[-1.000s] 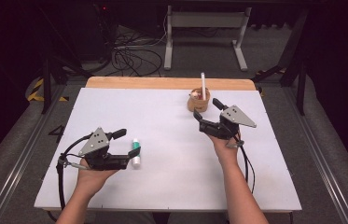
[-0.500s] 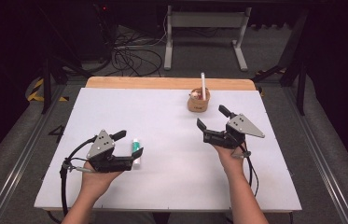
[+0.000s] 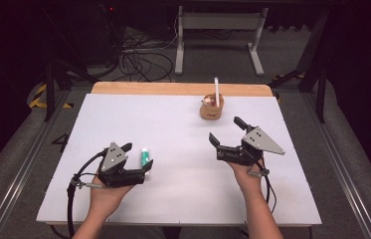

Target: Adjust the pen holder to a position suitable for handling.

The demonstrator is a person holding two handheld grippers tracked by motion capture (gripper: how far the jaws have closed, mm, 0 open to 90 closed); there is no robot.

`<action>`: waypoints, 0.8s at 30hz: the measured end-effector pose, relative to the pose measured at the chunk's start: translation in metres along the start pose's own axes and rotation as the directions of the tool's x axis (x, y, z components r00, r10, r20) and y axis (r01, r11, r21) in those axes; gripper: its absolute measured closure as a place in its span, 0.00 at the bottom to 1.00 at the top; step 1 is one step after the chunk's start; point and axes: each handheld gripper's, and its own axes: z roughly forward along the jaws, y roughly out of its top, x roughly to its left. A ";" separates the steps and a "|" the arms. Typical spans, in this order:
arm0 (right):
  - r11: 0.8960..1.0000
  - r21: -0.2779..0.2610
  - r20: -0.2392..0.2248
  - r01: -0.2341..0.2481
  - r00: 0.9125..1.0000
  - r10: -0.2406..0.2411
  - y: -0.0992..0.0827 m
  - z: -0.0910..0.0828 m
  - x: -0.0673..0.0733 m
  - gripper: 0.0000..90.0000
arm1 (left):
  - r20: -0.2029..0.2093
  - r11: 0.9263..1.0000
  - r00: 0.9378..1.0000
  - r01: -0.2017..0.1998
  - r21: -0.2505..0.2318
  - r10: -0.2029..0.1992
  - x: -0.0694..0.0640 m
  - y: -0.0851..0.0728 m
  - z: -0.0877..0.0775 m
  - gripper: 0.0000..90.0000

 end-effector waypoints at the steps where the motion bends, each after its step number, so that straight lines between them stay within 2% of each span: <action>1: 1.000 -0.005 0.001 -0.004 1.000 0.004 0.001 -0.001 0.000 0.04 | -0.002 1.000 1.000 0.002 0.004 -0.002 0.000 -0.001 0.000 0.14; 11: 1.000 -0.026 0.001 0.003 1.000 -0.003 0.011 -0.011 -0.004 0.01 | -0.033 0.996 0.997 0.067 0.058 -0.065 -0.007 -0.012 0.005 0.13; 16: 1.000 -0.023 -0.002 -0.005 1.000 0.004 0.012 -0.013 -0.006 0.00 | -0.058 0.988 0.991 0.128 0.082 -0.123 -0.008 -0.022 0.008 0.11; 24: 1.000 -0.006 -0.023 -0.011 1.000 0.011 0.014 -0.014 -0.008 0.00 | -0.096 0.976 0.983 0.169 0.138 -0.157 -0.012 -0.031 0.018 0.10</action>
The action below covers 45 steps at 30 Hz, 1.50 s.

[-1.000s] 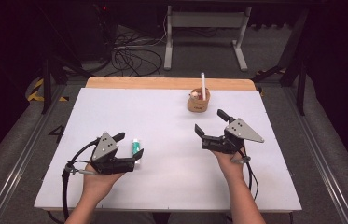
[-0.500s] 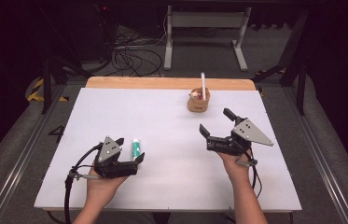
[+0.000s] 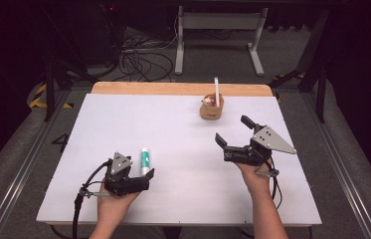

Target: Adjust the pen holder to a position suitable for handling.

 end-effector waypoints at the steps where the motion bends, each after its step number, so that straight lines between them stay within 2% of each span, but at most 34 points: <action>1: 1.000 0.001 0.000 0.001 1.000 -0.001 0.000 0.000 0.000 0.00 | -0.007 1.000 1.000 0.005 0.007 -0.005 -0.001 0.000 0.001 0.10; 10: 1.000 0.003 0.004 0.011 1.000 -0.011 0.004 -0.002 0.002 0.00 | -0.066 0.997 0.997 0.052 0.059 -0.048 -0.009 -0.001 0.013 0.09; 14: 1.000 0.002 0.013 0.024 1.000 -0.024 0.005 -0.003 0.002 0.00 | -0.108 0.993 0.992 0.080 0.082 -0.071 -0.012 -0.003 0.017 0.09; 16: 1.000 -0.004 0.014 0.010 1.000 -0.010 0.005 -0.003 0.002 0.00 | -0.136 0.990 0.987 0.102 0.097 -0.088 -0.013 -0.004 0.020 0.09; 22: 1.000 -0.003 0.015 0.026 1.000 -0.026 0.005 -0.003 0.002 0.00 | -0.156 0.983 0.982 0.127 0.134 -0.106 -0.015 -0.006 0.028 0.17; 28: 1.000 -0.001 0.012 0.029 0.999 -0.029 0.005 -0.002 0.004 0.01 | -0.165 0.984 0.984 0.098 0.148 -0.073 -0.016 -0.008 0.032 0.30; 32: 0.999 -0.003 0.009 0.032 0.999 -0.032 0.005 -0.002 0.005 0.01 | -0.168 0.979 0.983 0.106 0.173 -0.077 -0.014 -0.012 0.035 0.36; 33: 0.999 -0.003 0.010 0.032 0.999 -0.031 0.005 -0.002 0.005 0.01 | -0.171 0.982 0.983 0.098 0.165 -0.069 -0.014 -0.013 0.035 0.37; 37: 1.000 -0.002 0.010 0.031 0.999 -0.031 0.005 -0.002 0.005 0.01 | -0.181 0.982 0.982 0.086 0.165 -0.056 -0.012 -0.013 0.034 0.43; 45: 0.999 -0.003 0.008 0.035 0.999 -0.035 0.006 -0.002 0.006 0.01 | -0.170 0.985 0.985 0.064 0.159 -0.036 -0.009 -0.015 0.033 0.52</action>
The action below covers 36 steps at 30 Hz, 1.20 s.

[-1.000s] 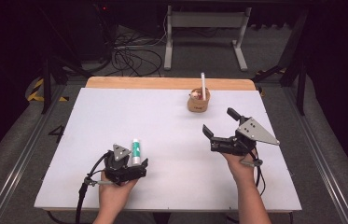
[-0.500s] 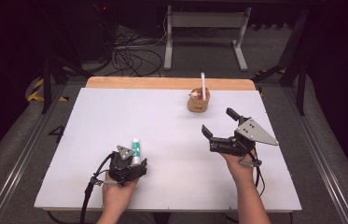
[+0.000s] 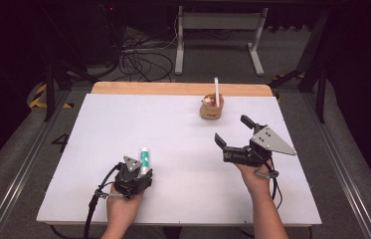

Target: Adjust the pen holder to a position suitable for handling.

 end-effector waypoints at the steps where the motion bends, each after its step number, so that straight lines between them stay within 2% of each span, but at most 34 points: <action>1: 1.000 0.000 0.000 -0.001 1.000 0.001 0.000 0.000 0.000 0.01 | 0.004 1.000 1.000 -0.002 -0.002 0.002 0.001 0.000 0.000 0.55; 6: 1.000 0.003 0.000 0.002 1.000 -0.002 0.000 0.000 0.000 0.01 | 0.012 1.000 1.000 -0.004 -0.003 0.004 0.004 -0.001 -0.001 0.65; 7: 0.999 -0.007 -0.003 -0.039 0.999 0.039 0.000 0.001 0.002 0.01 | 0.010 1.000 1.000 -0.010 -0.005 0.010 0.005 -0.001 -0.001 0.67; 9: 1.000 0.003 0.002 0.000 1.000 0.000 0.000 0.001 0.000 0.01 | 0.016 1.000 1.000 -0.014 -0.008 0.014 0.007 -0.001 -0.002 0.71; 14: 1.000 0.007 -0.009 0.016 1.000 -0.015 -0.001 0.001 0.001 0.02 | 0.035 0.999 0.999 -0.038 -0.004 0.038 0.011 0.000 -0.002 0.72; 19: 0.999 0.003 -0.031 0.052 0.998 -0.052 -0.003 0.002 0.002 0.03 | 0.072 0.997 0.995 -0.064 -0.031 0.066 0.011 0.002 -0.006 0.72; 26: 0.993 0.008 -0.063 0.116 0.991 -0.115 -0.004 0.005 0.008 0.04 | 0.127 0.994 0.987 -0.086 -0.070 0.095 0.009 0.008 -0.013 0.72; 30: 0.990 0.016 -0.078 0.141 0.987 -0.140 -0.005 0.006 0.010 0.05 | 0.144 0.991 0.984 -0.098 -0.087 0.110 0.005 0.010 -0.016 0.72; 36: 0.981 0.027 -0.103 0.193 0.977 -0.189 -0.007 0.009 0.014 0.06 | 0.180 0.986 0.975 -0.113 -0.120 0.134 0.002 0.018 -0.023 0.72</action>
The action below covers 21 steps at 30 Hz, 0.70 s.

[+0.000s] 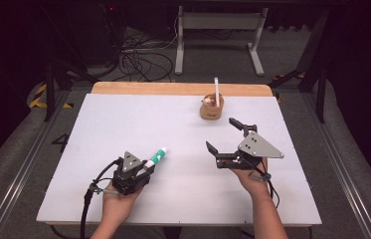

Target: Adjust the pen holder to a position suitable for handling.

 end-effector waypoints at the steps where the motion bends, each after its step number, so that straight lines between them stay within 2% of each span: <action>1: 1.000 0.003 -0.004 0.010 1.000 -0.010 0.000 0.001 0.001 0.06 | 0.005 1.000 1.000 -0.004 -0.001 0.004 0.000 0.002 -0.001 0.72; 13: 0.997 0.026 -0.051 0.071 0.996 -0.070 -0.002 0.006 0.007 0.07 | 0.080 0.999 0.996 -0.028 -0.039 0.031 -0.008 0.017 -0.011 0.72; 14: 0.997 0.028 -0.057 0.076 0.996 -0.074 -0.002 0.006 0.007 0.07 | 0.081 0.998 0.996 -0.040 -0.042 0.043 -0.008 0.018 -0.011 0.72; 21: 0.990 0.042 -0.101 0.131 0.987 -0.126 -0.004 0.011 0.013 0.10 | 0.125 0.997 0.990 -0.058 -0.057 0.065 -0.013 0.030 -0.011 0.72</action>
